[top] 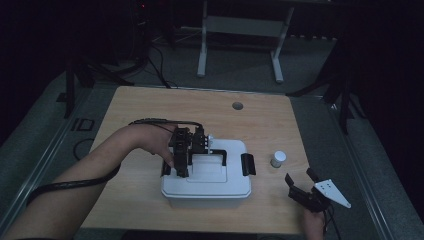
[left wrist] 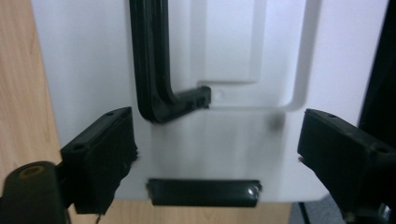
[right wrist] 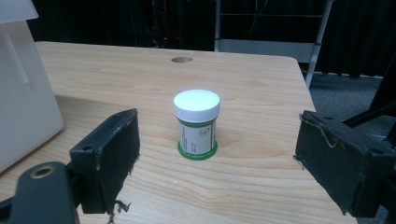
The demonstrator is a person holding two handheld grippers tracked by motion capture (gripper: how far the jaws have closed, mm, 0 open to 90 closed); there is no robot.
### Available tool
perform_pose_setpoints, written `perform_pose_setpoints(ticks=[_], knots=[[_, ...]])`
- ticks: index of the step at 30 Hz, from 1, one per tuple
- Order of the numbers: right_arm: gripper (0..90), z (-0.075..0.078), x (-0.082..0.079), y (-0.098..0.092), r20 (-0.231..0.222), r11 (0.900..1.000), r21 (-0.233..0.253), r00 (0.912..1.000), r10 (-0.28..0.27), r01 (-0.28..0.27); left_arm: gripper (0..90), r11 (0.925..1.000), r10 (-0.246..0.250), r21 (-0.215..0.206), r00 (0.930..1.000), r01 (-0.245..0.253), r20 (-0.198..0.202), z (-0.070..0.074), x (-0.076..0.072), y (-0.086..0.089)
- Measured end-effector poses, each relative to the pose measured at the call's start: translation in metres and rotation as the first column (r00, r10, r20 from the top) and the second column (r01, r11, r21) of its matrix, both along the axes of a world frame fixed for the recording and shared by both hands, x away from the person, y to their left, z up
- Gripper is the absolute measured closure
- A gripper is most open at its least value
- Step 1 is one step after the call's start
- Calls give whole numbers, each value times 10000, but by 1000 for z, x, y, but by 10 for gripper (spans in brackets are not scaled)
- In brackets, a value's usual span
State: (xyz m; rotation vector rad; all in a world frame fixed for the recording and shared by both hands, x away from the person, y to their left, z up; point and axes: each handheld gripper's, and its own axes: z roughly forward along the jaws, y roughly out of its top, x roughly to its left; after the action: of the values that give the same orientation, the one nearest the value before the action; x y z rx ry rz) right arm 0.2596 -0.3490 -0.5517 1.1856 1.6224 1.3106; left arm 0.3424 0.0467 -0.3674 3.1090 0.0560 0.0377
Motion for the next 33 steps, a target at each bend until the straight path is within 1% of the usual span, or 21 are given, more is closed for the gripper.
perform_pose_setpoints(ticks=[1,2,4,6,7,8,9,11,13,15,17,18,20,21,22,24,25,26,28,30,33], knots=[[133,0,0,0,-2,10000,4,10000,-2,2,188,10000,2,1,9999,-2,-107,0,1,-2],[133,0,0,0,-5,10000,7,10000,3,-3,218,10000,-47,9,10000,47,58,-1,3,-4],[133,0,0,0,-20,10000,14,10000,4,-4,291,9999,-8,164,9999,5,129,-2,6,-7],[133,0,0,0,-28,10000,10,10000,5,-5,300,9994,96,330,9996,-105,274,-3,7,-10],[133,0,0,0,-26,10000,9,10000,6,-6,300,9992,133,380,9997,-140,204,-3,7,-11],[133,0,0,0,-30,10000,5,10000,3,-3,301,9990,90,432,9995,-102,287,-4,7,-12],[133,0,0,0,-34,10000,8,10000,2,-2,318,9988,76,486,9995,-90,300,-4,7,-13],[133,0,0,0,-37,10000,5,10000,-2,2,406,9988,-69,487,9995,53,321,-5,6,-13],[133,0,0,0,-43,10000,-8,10000,2,-2,478,9988,-121,475,9998,113,174,-5,6,-13],[133,0,0,0,-42,10000,-14,10000,1,-1,525,9991,-119,414,9997,111,194,-5,5,-14],[133,0,0,0,-35,10000,-30,10000,6,-6,543,9990,-120,437,9998,113,168,-4,5,-14],[133,0,0,0,-43,10000,-34,10000,0,0,579,9990,-106,442,9997,96,214,-4,5,-14],[133,0,0,0,-67,10000,-26,10000,3,-4,637,9989,4,469,9999,-11,155,-4,6,-15],[133,0,1,1,-69,10000,-33,10000,7,-8,637,9987,21,502,10000,-17,-74,-4,7,-16],[133,0,1,1,-62,10000,-59,10000,13,-13,698,9986,86,529,9999,-78,-138,-4,7,-16],[133,0,1,0,-85,10000,-42,10000,14,-15,729,9981,145,601,9996,-132,-224,-4,7,-17],[133,0,1,0,-86,10000,-30,10000,19,-20,772,9980,192,616,9993,-171,-331,-5,6,-17],[133,0,1,0,-84,10000,-24,10000,23,-23,801,9979,184,631,9992,-162,-346,-5,6,-17],[133,0,1,1,-123,10000,-42,9999,41,-41,827,9972,237,719,9993,-217,-274,-5,7,-18],[133,-1,1,1,-117,9999,-91,9999,58,-59,830,9963,324,807,9989,-295,-353,-5,7,-19],[133,-1,1,1,-120,9999,-94,9999,69,-70,834,9961,308,844,9989,-277,-362,-5,8,-20]])
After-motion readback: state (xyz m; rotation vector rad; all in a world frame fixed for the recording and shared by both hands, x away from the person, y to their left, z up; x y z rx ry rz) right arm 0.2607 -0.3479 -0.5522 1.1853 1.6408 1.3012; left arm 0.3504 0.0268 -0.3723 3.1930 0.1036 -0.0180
